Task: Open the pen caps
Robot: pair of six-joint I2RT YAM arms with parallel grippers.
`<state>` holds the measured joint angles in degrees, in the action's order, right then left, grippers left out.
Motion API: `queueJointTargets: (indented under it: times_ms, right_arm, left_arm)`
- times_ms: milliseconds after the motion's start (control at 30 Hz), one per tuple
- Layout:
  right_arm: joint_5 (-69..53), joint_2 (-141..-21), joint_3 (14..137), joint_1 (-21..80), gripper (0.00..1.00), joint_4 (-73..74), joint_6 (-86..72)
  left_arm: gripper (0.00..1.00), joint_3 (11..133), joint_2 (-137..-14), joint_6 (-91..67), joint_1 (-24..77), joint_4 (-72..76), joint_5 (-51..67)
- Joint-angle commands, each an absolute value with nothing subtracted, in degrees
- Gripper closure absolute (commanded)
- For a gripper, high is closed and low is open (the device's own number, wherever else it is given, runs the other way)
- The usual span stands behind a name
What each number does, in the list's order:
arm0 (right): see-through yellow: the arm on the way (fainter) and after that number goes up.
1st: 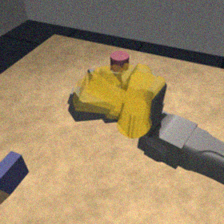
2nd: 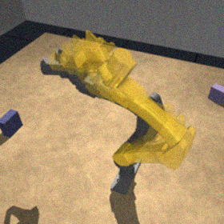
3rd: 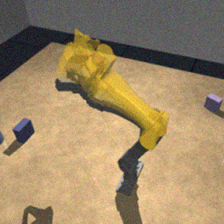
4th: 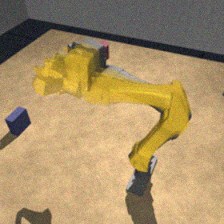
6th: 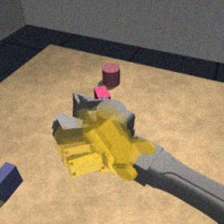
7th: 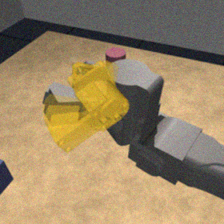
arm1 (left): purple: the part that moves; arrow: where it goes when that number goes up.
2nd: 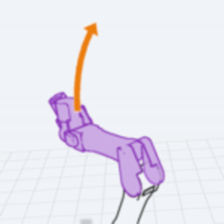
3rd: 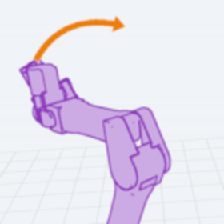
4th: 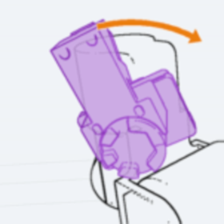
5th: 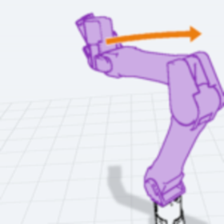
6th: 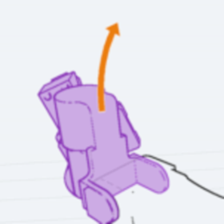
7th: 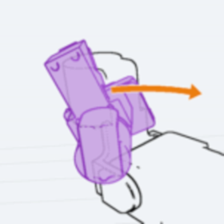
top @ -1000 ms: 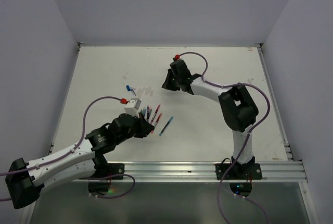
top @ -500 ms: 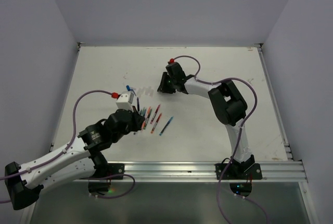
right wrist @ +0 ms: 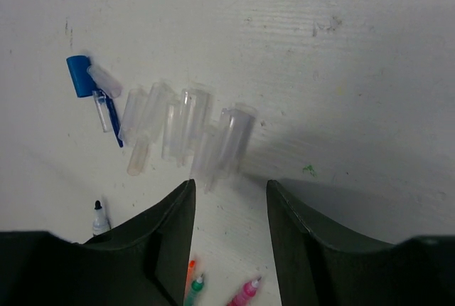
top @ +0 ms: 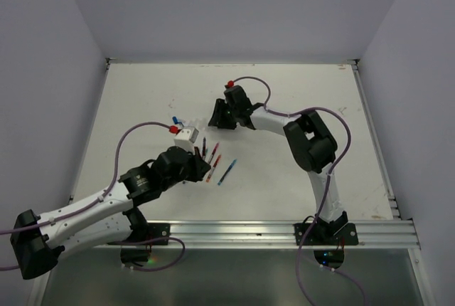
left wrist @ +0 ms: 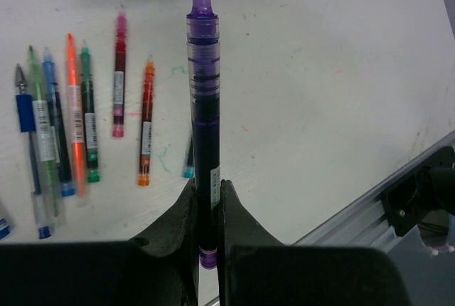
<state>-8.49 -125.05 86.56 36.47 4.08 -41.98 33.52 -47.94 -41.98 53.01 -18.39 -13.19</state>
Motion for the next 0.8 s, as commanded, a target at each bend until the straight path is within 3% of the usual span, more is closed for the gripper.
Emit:
queueJointTargets:
  times_ms: [0,233,467,767]
  right_arm:
    - [-6.0,-115.5,84.1,35.0,0.51,5.4,-40.1]
    - [-3.3,-94.8,69.3,25.5,0.39,9.9,-37.0]
    - [0.2,-79.6,58.6,22.9,0.34,16.4,-30.9]
    - [-3.6,-70.8,51.2,22.2,0.34,16.3,-31.6]
  left_arm:
    - [1.00,32.7,-52.8,-38.8,53.0,-9.9,-3.4]
    - [1.00,29.4,-60.7,-39.6,53.4,-1.1,2.3]
    - [1.00,33.5,-76.1,-37.3,54.9,7.3,8.9]
    - [1.00,36.4,-85.8,-37.1,56.0,6.2,0.2]
